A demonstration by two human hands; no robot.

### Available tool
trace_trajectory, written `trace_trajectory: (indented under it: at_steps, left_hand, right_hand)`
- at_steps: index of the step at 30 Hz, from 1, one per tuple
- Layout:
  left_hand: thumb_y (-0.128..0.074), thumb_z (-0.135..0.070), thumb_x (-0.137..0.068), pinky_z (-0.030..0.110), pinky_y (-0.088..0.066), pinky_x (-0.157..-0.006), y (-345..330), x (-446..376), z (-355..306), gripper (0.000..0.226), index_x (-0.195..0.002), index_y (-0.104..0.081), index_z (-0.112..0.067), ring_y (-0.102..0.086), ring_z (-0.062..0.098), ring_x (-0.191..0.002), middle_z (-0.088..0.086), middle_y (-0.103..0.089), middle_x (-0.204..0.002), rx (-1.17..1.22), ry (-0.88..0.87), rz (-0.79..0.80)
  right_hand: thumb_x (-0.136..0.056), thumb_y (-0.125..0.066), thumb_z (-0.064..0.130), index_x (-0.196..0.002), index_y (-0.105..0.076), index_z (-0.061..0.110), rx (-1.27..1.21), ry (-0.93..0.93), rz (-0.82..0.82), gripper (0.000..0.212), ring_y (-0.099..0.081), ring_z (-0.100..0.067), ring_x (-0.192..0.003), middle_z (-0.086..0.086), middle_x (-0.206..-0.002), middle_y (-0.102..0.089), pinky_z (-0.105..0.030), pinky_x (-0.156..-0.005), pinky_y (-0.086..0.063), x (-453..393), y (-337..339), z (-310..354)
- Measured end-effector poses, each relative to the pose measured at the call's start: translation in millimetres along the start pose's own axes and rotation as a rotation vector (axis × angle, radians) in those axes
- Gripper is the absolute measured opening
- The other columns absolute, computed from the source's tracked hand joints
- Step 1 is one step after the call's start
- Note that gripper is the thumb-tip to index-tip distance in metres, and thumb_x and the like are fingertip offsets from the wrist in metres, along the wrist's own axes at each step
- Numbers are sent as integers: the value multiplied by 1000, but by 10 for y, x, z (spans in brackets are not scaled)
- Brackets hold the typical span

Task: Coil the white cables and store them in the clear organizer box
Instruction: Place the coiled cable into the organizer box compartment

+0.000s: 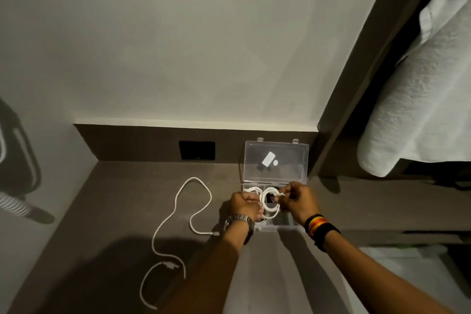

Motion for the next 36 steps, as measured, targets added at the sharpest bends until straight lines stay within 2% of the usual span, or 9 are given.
trace_trajectory:
  at_steps: [4, 8, 12, 14, 18, 22, 27, 31, 36]
  left_hand:
    - [-47, 12, -92, 22, -44, -44, -232, -34, 174, 23, -107, -64, 9, -52, 21, -56, 19, -61, -84, -61, 32, 20]
    - [-41, 0, -95, 33, -52, -70, -311, -106, 248, 22, -86, -61, 0, -50, 28, -62, 10, -49, -74, -239, 35, 126]
    - [-51, 13, -80, 46, -59, -69, -355, -141, 195, 29, -101, -70, 3, -67, 40, -69, 18, -67, -80, -534, -267, 81]
    - [-53, 4, -80, 44, -58, -74, -459, -113, 167, 26, -97, -72, -1, -69, 39, -84, 19, -73, -90, -786, -413, 88]
    - [-69, -5, -75, 42, -56, -71, -528, -123, 76, 8, -78, -64, -11, -68, 32, -81, 13, -71, -86, -976, -524, 84]
    - [-70, -9, -79, 39, -57, -72, -596, -161, 94, 6, -84, -67, -8, -69, 29, -82, 13, -68, -90, -1058, -530, 74]
    - [-68, -16, -76, 29, -50, -63, -612, -152, 113, 15, -86, -69, -27, -68, 22, -81, 1, -68, -91, -1125, -608, 40]
    - [-68, -12, -74, 35, -57, -72, -590, -169, 111, 47, -117, -60, -29, -68, 23, -90, 0, -68, -104, -1147, -627, 42]
    - [-67, -15, -79, 33, -56, -74, -604, -161, 169, 39, -115, -62, -29, -67, 21, -92, -2, -67, -105, -1183, -679, 53]
  right_hand:
    - [-81, -84, 5, -78, -66, 12, 89, 1, -6, 19, -75, -32, -75, -12, -79, -77, -51, -72, -65, -142, 138, -248]
    - [-80, -85, 12, -77, -64, 19, 157, 20, 28, 22, -73, -25, -79, -4, -80, -76, -45, -79, -63, -161, 93, -344]
    - [-80, -86, 19, -79, -66, 18, 208, 29, 47, 20, -73, -19, -77, 1, -78, -76, -41, -78, -62, -157, 69, -459]
    - [-81, -85, 26, -77, -64, 24, 260, 56, 42, 22, -71, -13, -73, 5, -75, -74, -36, -74, -61, -171, 69, -484]
    - [-78, -84, 42, -73, -61, 32, 418, 84, 68, 26, -65, -11, -78, 10, -85, -70, -31, -70, -54, -234, 79, -514]
    - [-76, -87, 39, -73, -61, 32, 472, 97, 112, 27, -61, -12, -84, 11, -91, -64, -31, -74, -54, -271, 111, -504]
    - [-73, -90, 36, -70, -69, 26, 475, 76, 151, 24, -62, -14, -87, 9, -93, -66, -33, -78, -53, -319, 123, -492]
    - [-74, -89, 36, -74, -75, 25, 481, 53, 202, 19, -69, -14, -84, 7, -86, -77, -34, -81, -59, -324, 89, -500]
    - [-76, -89, 35, -70, -71, 30, 495, 55, 203, 20, -69, -12, -80, 8, -81, -76, -37, -80, -61, -293, 54, -493]
Point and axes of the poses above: each hand's wrist, its own x-axis away from the middle knuckle, its own y-axis out of the back of the hand, z = x × y, the point moved 8 cm from there along -x, towards the middle knuckle
